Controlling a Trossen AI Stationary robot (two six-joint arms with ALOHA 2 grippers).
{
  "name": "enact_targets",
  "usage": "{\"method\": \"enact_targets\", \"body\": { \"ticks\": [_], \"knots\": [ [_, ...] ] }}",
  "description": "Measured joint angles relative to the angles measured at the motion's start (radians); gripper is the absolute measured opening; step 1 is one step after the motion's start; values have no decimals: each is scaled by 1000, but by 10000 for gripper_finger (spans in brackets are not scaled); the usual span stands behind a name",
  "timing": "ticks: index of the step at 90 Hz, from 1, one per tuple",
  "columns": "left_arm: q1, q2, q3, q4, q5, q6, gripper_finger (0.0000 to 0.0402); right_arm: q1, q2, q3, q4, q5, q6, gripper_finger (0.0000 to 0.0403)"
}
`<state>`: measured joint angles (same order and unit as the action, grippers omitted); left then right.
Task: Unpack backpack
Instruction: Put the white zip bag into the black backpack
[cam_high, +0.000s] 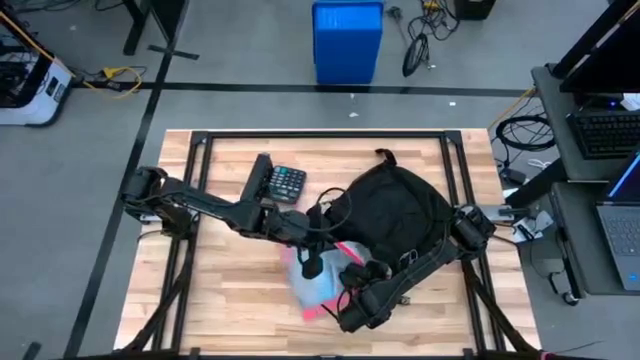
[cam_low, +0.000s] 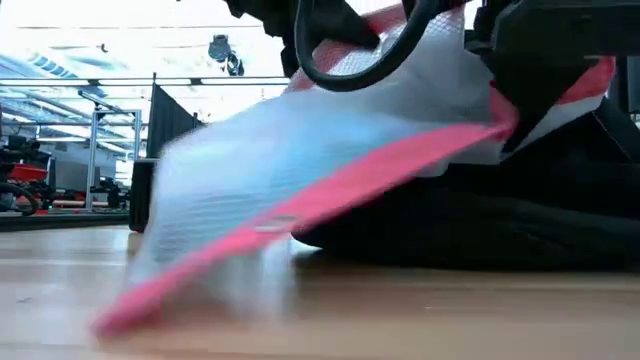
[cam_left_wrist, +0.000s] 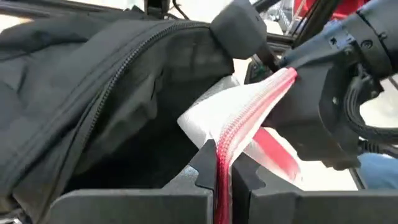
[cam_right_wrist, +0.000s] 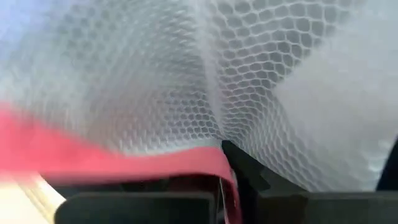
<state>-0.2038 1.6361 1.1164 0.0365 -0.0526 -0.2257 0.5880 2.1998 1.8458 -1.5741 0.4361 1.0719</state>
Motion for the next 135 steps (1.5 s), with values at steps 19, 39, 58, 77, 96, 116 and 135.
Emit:
{"method": "enact_targets", "body": {
  "ticks": [19,39,58,77,96,116,135],
  "knots": [
    [8,0,0,13,-27,7,0,12,-2,0,1,7,17,0],
    [20,5,0,3,-109,30,0,48,-52,6,3,-39,12,34],
    [25,12,0,-3,-132,31,0,92,-154,29,3,-40,136,89],
    [27,14,0,-51,-162,25,0,92,-246,29,3,29,303,125],
    [27,14,0,-68,-162,23,0,82,-291,29,3,39,304,134],
    [26,14,0,-82,-159,22,0,46,-329,29,2,96,304,128],
    [24,14,0,-102,-159,21,0,-29,-330,3,1,100,247,126]
  ]
}}
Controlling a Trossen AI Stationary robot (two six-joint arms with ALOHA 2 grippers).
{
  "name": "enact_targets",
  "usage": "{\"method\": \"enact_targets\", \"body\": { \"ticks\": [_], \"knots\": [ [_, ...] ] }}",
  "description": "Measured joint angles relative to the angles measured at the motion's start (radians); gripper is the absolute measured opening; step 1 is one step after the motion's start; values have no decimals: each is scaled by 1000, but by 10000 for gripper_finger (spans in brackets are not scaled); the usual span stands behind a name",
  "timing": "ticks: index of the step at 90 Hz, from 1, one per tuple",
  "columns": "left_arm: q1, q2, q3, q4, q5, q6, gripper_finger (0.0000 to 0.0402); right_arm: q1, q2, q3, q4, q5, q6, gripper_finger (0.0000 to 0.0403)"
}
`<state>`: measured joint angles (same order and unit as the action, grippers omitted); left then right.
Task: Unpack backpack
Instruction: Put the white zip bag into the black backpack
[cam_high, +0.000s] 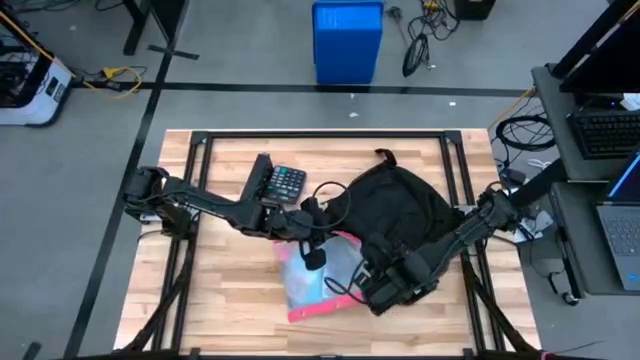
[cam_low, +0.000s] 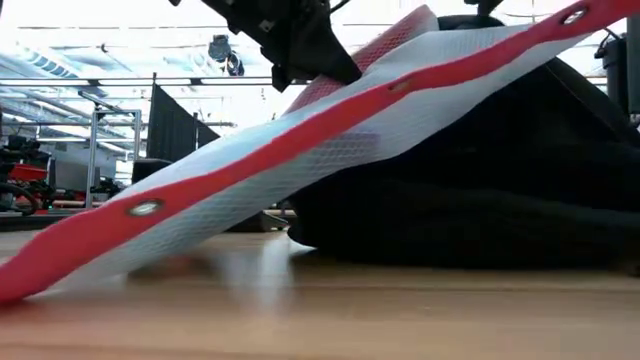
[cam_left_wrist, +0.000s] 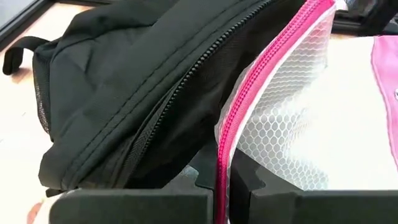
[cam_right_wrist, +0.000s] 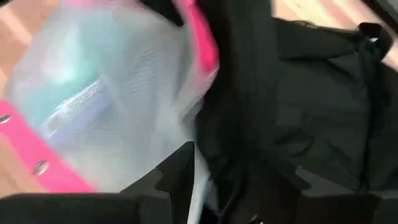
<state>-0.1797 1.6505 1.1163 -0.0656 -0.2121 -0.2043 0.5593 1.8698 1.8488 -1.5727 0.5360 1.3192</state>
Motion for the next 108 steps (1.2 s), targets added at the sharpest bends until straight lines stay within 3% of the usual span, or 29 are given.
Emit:
{"method": "enact_targets", "body": {
  "ticks": [35,43,55,80,91,108],
  "knots": [
    [-6,2,-2,-33,0,6,0,-108,0,-164,3,-11,-144,122],
    [-6,2,-2,-31,0,6,0,-117,0,-169,4,-16,-156,95],
    [-6,2,-2,-27,1,3,0,-117,1,-161,3,-13,-205,16],
    [-34,-46,-2,26,-5,2,0,-114,-22,-100,-1,120,-185,4],
    [-63,-122,-2,53,-70,10,0,-105,-46,-65,1,212,-176,2],
    [-143,-277,-2,86,-293,126,0,-91,-89,-54,-2,256,-183,2]
  ]
}}
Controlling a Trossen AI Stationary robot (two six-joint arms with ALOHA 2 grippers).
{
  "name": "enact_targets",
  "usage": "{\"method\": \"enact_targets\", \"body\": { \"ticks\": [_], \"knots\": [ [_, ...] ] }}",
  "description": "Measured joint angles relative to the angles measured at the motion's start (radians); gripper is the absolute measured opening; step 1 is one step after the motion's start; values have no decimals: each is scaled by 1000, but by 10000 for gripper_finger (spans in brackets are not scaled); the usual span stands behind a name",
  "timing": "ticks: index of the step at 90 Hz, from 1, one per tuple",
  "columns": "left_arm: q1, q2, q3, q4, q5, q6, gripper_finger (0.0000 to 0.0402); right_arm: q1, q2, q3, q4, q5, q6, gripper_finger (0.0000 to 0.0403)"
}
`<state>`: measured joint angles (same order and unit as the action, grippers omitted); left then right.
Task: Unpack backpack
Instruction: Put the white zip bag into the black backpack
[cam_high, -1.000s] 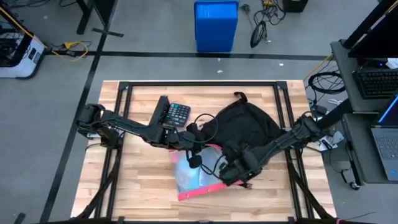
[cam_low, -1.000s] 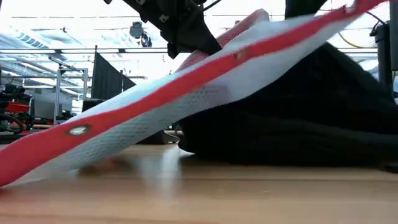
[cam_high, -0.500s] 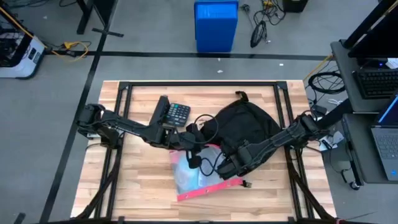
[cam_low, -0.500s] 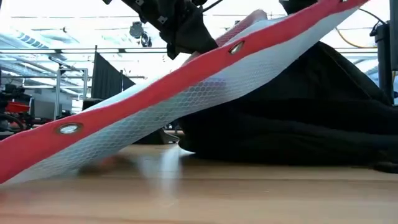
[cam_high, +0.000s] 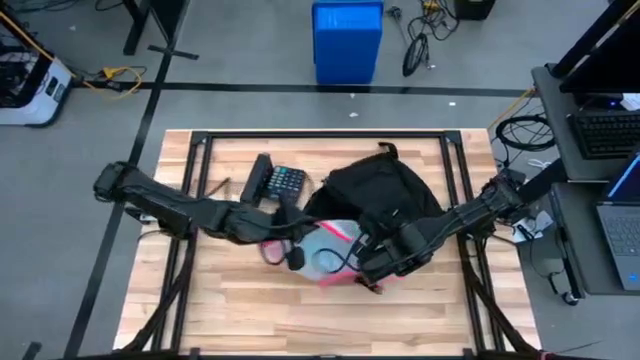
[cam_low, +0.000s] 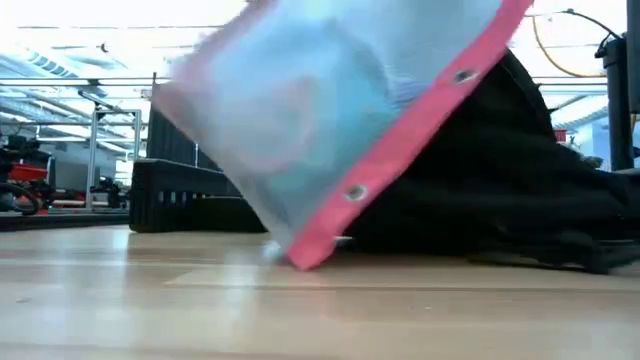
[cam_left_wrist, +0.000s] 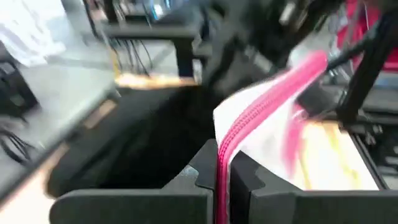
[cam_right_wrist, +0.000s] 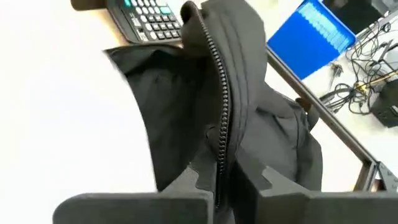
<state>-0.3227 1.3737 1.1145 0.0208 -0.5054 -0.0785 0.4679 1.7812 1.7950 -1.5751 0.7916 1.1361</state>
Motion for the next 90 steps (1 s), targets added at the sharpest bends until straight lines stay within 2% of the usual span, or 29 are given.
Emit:
{"method": "enact_targets", "body": {
  "ticks": [14,29,76,90],
  "knots": [
    [-28,-99,2,149,-128,145,0,30,-20,1,1,-5,6,1],
    [-36,-144,4,281,-139,253,0,45,-22,1,2,2,34,1],
    [-31,-56,2,340,-96,239,0,29,-24,1,6,56,66,0],
    [-22,25,2,323,-79,158,0,29,-24,1,9,57,79,2]
  ]
}}
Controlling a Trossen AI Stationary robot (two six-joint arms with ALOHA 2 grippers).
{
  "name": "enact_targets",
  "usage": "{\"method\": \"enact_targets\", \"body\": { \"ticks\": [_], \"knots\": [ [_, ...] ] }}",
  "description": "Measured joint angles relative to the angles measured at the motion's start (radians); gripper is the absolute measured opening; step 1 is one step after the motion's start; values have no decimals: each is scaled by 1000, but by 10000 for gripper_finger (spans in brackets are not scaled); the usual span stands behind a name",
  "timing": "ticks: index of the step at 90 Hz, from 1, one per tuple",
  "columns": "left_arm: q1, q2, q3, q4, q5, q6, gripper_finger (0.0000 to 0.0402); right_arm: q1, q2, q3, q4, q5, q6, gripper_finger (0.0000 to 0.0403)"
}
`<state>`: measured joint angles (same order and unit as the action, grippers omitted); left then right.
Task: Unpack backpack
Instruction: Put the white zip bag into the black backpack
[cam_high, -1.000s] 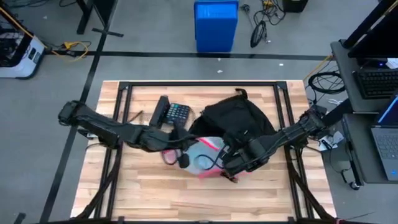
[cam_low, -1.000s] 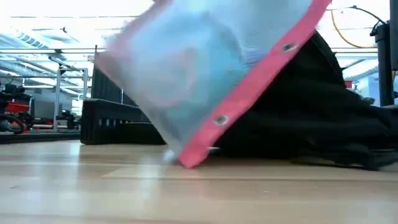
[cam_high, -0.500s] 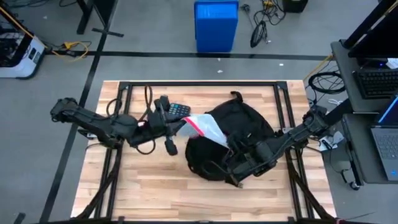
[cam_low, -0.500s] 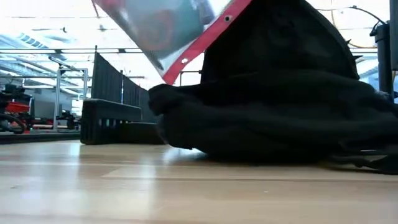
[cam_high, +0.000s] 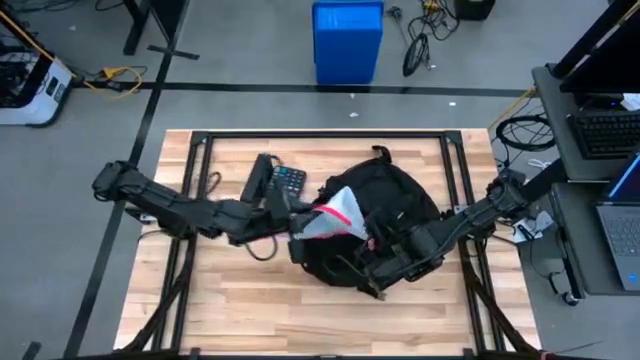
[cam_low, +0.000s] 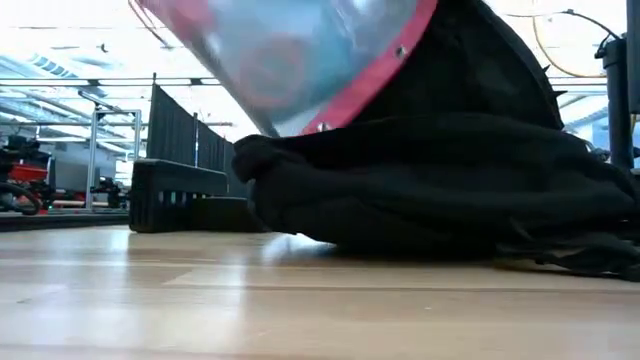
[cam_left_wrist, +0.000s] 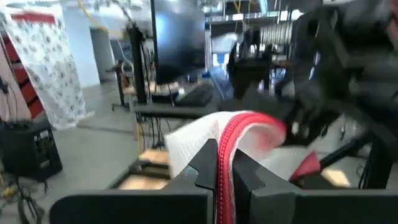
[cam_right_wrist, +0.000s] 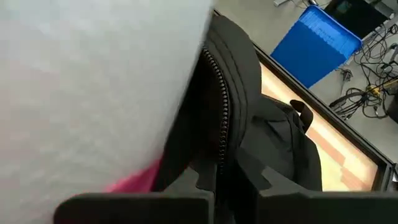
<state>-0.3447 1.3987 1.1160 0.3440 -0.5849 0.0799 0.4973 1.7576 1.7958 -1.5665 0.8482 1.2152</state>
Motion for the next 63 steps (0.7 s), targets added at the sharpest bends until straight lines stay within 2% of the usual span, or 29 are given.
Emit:
{"method": "enact_targets", "body": {
  "ticks": [26,36,44,63],
  "knots": [
    [17,127,0,-180,13,-266,0,0,-10,0,0,-2,1,4],
    [30,164,0,-210,50,-325,0,0,-19,0,3,0,-16,3],
    [52,195,0,-221,101,-359,0,0,-22,0,15,2,-29,3],
    [134,305,0,-216,309,-439,0,-1,-23,0,118,5,-153,3]
  ]
}}
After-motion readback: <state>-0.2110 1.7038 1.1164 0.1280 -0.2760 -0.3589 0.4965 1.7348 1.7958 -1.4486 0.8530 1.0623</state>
